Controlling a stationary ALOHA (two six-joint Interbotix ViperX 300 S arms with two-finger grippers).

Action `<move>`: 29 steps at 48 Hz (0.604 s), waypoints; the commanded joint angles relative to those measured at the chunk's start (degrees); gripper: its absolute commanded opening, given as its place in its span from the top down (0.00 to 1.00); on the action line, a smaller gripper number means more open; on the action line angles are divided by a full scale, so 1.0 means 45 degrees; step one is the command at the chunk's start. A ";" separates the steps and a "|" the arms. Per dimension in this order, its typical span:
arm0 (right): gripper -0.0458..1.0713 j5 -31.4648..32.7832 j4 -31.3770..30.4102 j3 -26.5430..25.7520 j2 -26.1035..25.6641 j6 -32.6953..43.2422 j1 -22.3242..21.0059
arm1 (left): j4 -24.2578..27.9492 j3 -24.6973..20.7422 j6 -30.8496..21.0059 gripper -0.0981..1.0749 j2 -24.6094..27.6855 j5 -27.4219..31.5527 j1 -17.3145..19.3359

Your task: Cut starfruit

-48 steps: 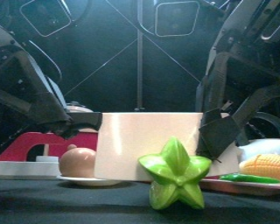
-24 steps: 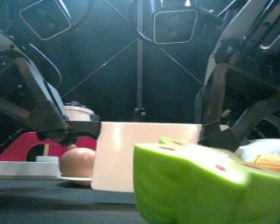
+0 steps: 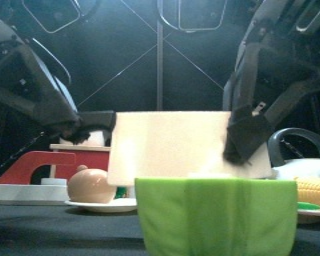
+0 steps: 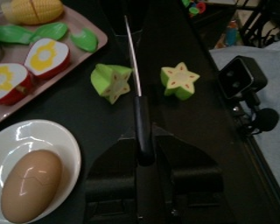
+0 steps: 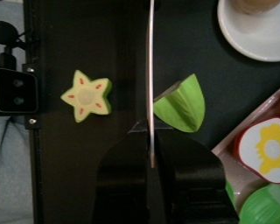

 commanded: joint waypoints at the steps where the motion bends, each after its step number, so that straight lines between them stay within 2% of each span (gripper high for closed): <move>1: 0.65 0.0078 -0.0234 -0.0176 -0.0605 0.0000 0.0059 | 0.0508 -0.0117 0.0039 0.61 -0.0605 -0.0059 -0.0039; 29: 0.64 0.0098 -0.0293 -0.0156 -0.0645 0.0059 0.0020 | 0.0547 -0.0078 0.0000 0.60 -0.0566 -0.0195 0.0234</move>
